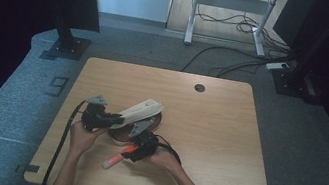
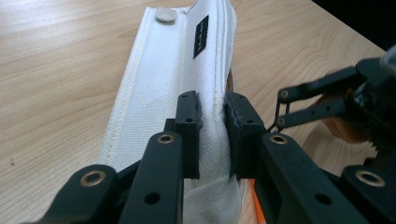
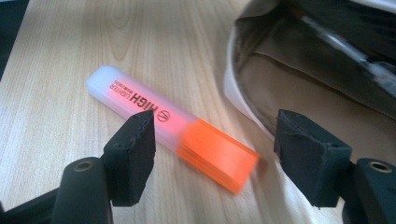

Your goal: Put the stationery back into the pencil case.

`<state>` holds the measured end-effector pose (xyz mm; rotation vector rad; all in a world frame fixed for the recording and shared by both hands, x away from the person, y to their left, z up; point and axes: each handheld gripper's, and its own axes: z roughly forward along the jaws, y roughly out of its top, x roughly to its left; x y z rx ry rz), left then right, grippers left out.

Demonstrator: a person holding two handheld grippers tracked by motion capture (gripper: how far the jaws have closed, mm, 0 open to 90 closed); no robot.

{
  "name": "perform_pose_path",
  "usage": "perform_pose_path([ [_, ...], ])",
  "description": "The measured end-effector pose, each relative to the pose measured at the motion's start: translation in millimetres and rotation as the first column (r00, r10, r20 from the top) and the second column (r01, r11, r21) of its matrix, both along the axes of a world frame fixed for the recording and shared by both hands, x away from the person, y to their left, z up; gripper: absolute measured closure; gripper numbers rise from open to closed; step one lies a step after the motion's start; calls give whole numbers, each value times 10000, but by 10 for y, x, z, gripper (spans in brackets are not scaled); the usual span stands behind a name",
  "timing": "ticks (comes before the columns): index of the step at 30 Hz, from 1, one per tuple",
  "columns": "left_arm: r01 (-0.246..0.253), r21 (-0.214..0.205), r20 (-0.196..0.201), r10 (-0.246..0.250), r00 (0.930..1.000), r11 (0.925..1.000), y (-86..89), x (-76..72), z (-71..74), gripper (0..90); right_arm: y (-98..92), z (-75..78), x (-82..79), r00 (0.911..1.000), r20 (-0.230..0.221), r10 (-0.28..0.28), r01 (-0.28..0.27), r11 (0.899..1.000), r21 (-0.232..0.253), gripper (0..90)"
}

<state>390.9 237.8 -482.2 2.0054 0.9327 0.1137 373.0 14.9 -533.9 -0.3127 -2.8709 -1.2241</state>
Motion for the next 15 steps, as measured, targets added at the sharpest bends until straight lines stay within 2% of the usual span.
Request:
perform_pose_path([
  [7,16,31,15,-16,10000,10000,-2,-2,1,765,79,-47,-50,9985,-78,551,-553,9981,-261,397],
  [12,27,25,11,-27,10000,10000,-4,-2,1,765,53,-56,-82,9971,-167,736,-742,9967,-341,466],
  [15,26,17,-1,-26,10000,10000,-5,-3,1,765,25,-50,-115,9961,-69,874,-877,9952,-440,501],
])
